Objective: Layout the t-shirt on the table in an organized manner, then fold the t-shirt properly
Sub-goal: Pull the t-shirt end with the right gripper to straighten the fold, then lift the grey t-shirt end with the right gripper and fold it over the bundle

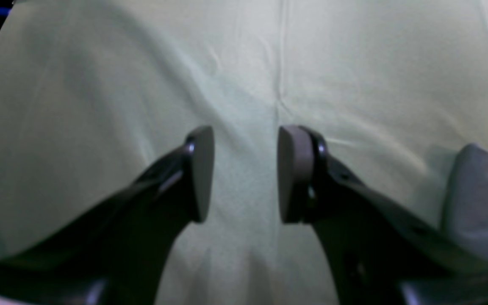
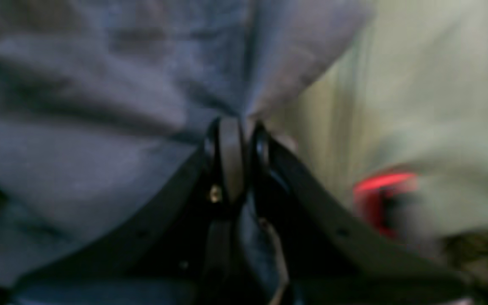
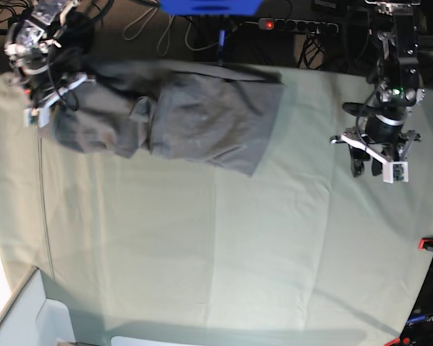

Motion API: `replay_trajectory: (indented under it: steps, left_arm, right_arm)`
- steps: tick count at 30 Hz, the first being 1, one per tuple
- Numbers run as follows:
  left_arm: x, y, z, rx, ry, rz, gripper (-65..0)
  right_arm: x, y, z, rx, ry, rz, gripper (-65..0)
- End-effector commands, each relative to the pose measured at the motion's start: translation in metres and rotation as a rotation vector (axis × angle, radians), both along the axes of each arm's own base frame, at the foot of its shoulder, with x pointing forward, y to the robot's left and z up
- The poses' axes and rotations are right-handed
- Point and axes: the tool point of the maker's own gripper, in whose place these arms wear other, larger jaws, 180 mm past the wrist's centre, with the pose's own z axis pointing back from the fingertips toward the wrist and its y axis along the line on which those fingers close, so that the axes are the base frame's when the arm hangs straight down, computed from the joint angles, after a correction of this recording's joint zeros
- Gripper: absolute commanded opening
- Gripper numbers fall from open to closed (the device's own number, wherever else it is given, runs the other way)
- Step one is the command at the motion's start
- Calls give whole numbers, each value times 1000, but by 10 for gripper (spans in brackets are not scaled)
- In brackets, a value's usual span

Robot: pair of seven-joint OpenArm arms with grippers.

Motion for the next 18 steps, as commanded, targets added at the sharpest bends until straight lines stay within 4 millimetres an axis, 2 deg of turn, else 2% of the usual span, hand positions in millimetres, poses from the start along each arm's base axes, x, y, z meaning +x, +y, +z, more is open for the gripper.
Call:
replay_trajectory:
  steps: [1,3,7,13,18]
  left_arm:
    - [7,4,14,16,-48,-4,-408]
    - [7,4,13,17,-48,-4,-408]
    - [8,5,14,19,-50,-3,-408]
    - [9,5,15,20,-53,-2,-408]
    - [9,6,15,20,-53,1,-408]
  right_arm:
    - [13,-6,23,-35,-80,16,-650]
    - [15,-7,35,-63,-101,25,-650]
    - [24,14,51,-85,-130,109,-650]
    - [39,68,74,-83,-190,278,-650]
    - [39,112,76,-37,-203,395,-650]
